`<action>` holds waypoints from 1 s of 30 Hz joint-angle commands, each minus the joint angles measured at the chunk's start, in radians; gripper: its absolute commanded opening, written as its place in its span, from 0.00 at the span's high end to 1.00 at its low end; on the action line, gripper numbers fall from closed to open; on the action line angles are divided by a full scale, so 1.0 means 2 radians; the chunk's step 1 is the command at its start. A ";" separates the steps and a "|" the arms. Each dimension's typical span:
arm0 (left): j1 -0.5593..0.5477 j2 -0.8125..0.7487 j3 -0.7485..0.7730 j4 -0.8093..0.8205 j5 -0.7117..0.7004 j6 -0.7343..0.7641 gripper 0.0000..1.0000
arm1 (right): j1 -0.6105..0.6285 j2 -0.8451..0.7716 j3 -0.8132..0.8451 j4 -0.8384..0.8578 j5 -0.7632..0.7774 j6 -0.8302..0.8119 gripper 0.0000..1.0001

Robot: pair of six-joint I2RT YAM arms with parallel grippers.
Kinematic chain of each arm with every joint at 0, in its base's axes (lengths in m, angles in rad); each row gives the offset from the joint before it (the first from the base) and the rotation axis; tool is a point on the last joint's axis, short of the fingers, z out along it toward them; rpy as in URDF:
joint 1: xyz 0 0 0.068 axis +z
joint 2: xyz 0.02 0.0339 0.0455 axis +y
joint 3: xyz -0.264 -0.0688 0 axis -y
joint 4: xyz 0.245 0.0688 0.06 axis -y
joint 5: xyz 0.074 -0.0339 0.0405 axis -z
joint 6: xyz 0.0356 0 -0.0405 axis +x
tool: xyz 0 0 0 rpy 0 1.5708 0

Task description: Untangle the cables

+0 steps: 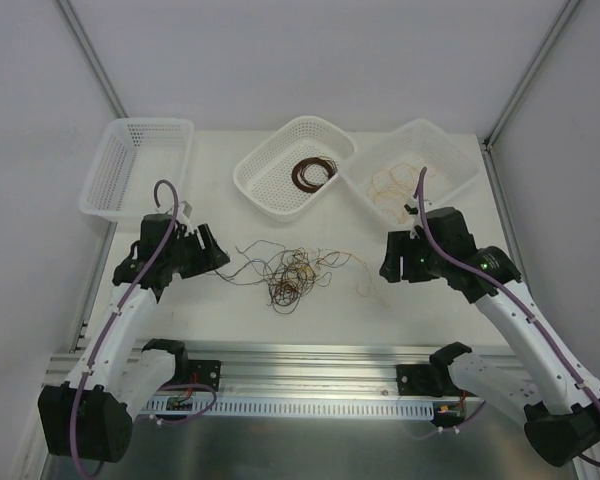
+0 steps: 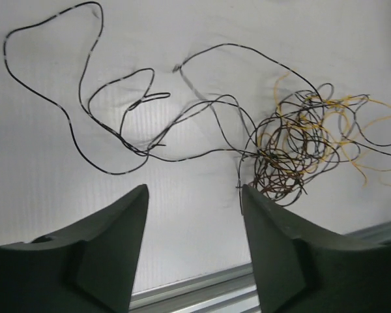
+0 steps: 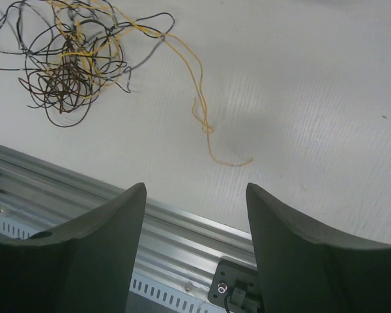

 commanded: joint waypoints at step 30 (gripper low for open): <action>-0.275 0.255 0.112 0.101 -0.034 -0.105 0.23 | 0.053 0.224 0.044 0.224 -0.129 -0.006 0.50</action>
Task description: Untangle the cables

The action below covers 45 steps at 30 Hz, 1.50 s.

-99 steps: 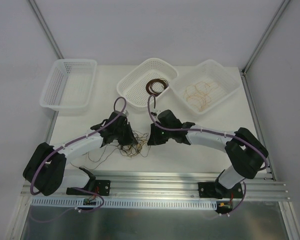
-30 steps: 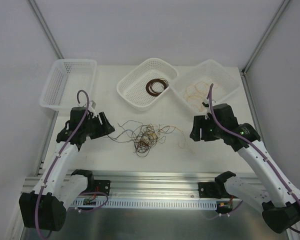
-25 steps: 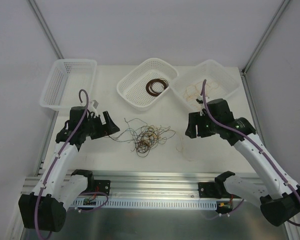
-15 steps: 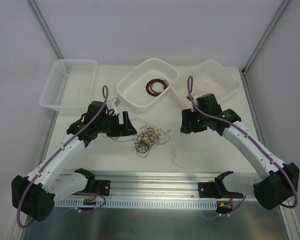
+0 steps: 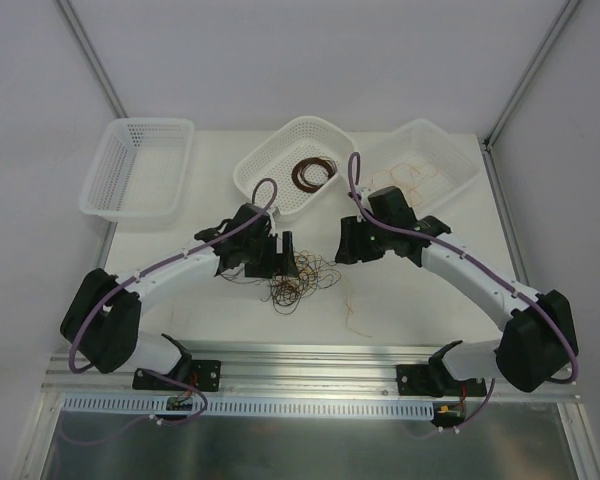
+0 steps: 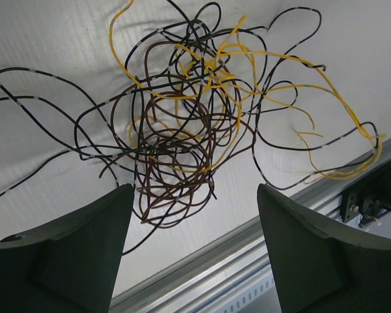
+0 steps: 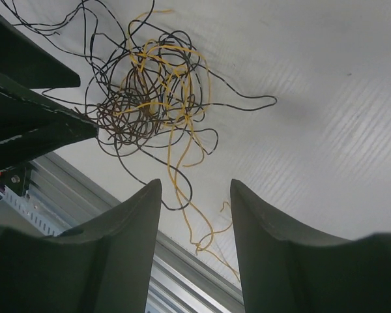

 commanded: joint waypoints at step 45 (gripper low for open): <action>-0.013 0.109 -0.045 0.056 -0.046 -0.038 0.36 | 0.055 0.051 0.130 -0.034 0.034 -0.053 0.99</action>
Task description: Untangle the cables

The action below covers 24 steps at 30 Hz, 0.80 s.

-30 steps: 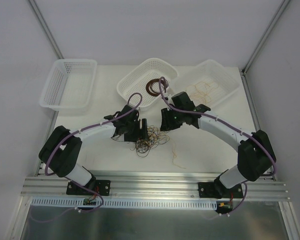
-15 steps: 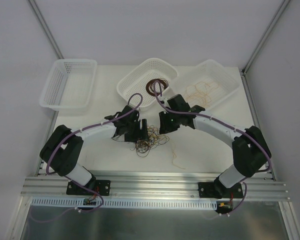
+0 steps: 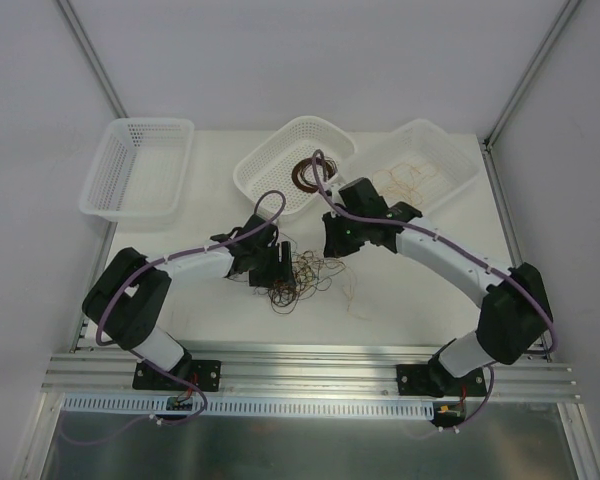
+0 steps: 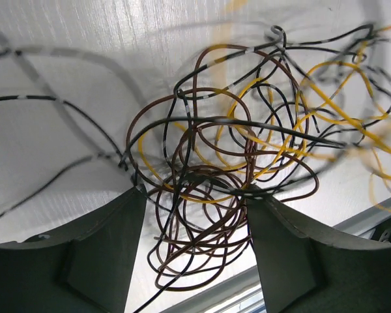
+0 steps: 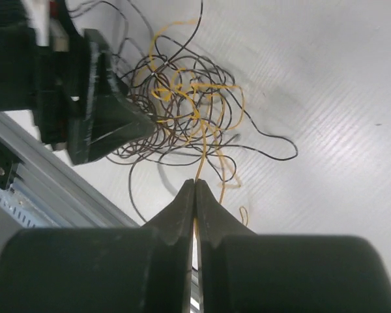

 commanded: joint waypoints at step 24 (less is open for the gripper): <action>0.170 -0.051 -0.074 -0.047 -0.068 0.023 1.00 | -0.109 -0.297 0.223 -0.116 0.032 -0.069 0.99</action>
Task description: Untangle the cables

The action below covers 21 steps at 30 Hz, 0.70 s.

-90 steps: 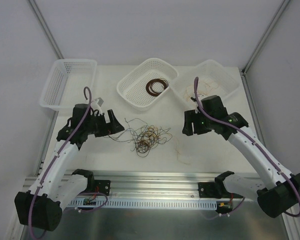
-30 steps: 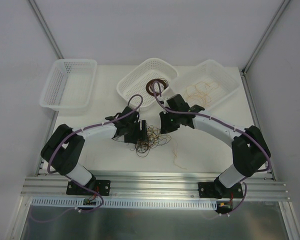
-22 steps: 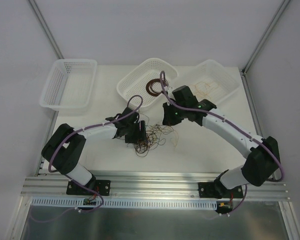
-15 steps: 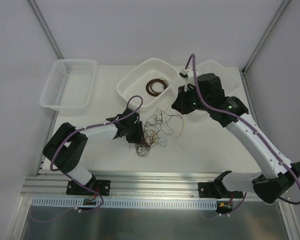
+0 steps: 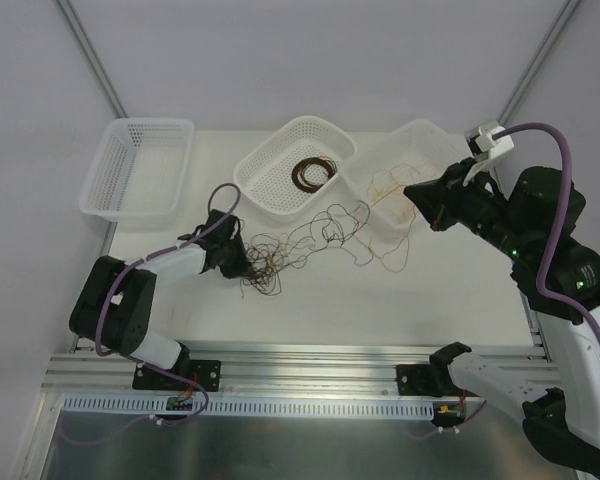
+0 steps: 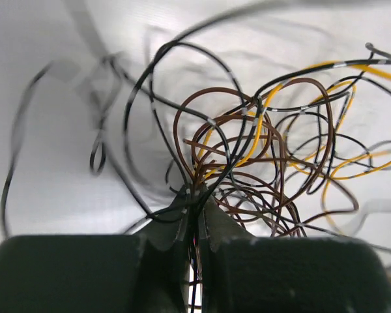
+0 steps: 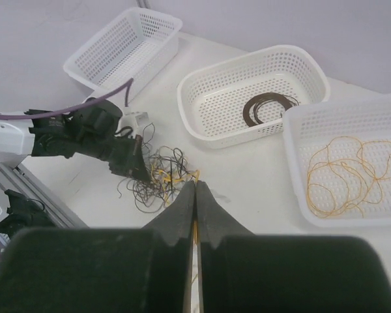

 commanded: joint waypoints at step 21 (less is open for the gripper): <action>0.182 -0.158 -0.020 -0.098 0.039 0.064 0.76 | -0.005 -0.060 -0.128 0.105 -0.028 0.060 0.99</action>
